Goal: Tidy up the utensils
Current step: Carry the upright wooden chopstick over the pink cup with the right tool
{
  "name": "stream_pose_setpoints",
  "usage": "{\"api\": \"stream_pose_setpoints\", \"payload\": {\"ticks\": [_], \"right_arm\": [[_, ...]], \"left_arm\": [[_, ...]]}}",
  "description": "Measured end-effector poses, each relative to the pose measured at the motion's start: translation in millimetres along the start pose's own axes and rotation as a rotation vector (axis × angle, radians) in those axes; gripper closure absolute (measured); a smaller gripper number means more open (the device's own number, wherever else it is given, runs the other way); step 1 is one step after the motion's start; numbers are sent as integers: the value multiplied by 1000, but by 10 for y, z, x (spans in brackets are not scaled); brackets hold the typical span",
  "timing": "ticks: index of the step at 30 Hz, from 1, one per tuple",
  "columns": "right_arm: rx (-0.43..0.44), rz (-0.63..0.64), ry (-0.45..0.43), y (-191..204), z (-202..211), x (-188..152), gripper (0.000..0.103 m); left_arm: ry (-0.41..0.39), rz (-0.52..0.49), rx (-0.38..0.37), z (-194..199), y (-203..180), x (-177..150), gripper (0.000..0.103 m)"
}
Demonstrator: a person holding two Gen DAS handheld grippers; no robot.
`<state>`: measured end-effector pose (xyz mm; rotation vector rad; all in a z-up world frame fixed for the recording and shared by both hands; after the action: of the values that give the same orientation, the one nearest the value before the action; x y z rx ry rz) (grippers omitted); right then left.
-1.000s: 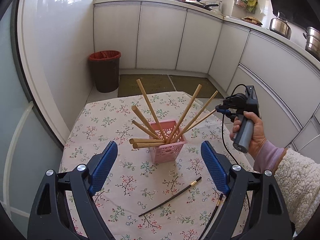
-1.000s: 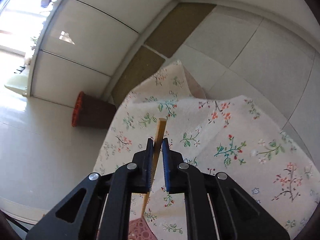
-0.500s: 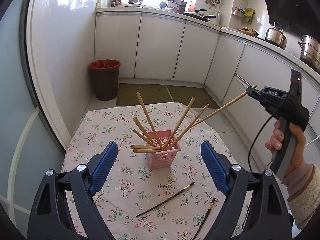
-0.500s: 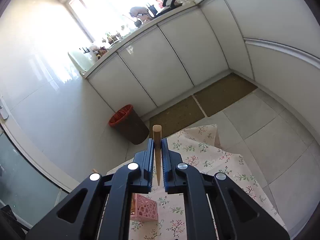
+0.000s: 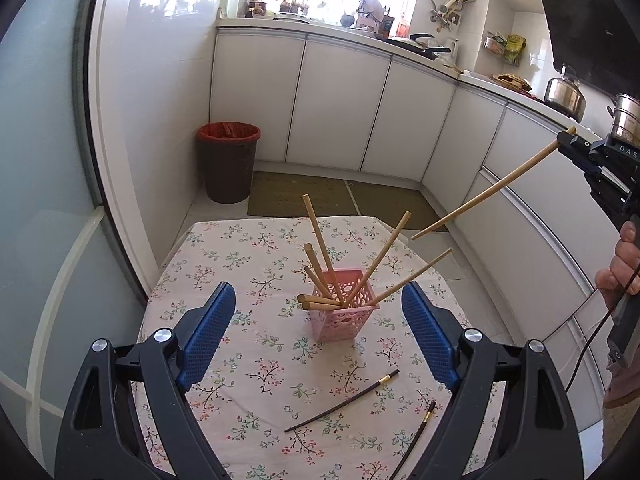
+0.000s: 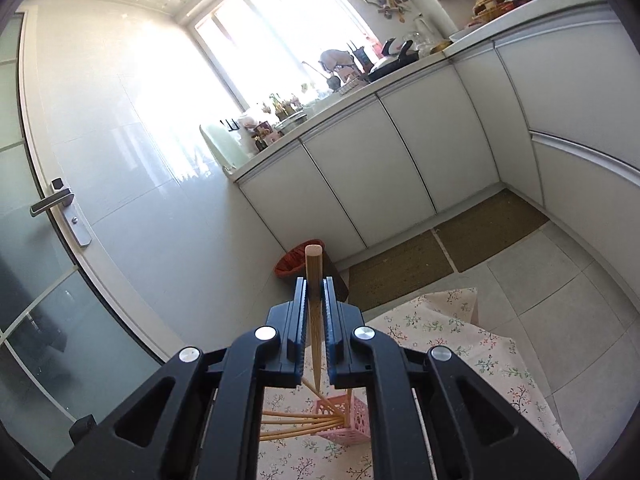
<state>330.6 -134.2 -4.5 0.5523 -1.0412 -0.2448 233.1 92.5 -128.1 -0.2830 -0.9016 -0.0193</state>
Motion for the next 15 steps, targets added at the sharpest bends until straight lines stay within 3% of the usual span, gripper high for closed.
{"api": "stream_pose_setpoints", "payload": {"ticks": [7, 15], "right_arm": [[-12, 35, 58, 65, -360, -273, 95], [-36, 168, 134, 188, -973, -856, 93]], "left_arm": [[0, 14, 8, 13, 60, 18, 21], [14, 17, 19, -20, 74, 5, 21]]}}
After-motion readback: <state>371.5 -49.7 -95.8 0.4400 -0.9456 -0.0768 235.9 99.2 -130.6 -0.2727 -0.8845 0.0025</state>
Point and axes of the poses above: each gripper's, at about its wrist camera, not at the fingertips, and z roughly against the way its jaws point, y to its left, x to its top, the point moved 10 cm from there along -z, roughly the way its jaws point, and after that the axes turned 6 degrees about -x, right-handed, at the moved point
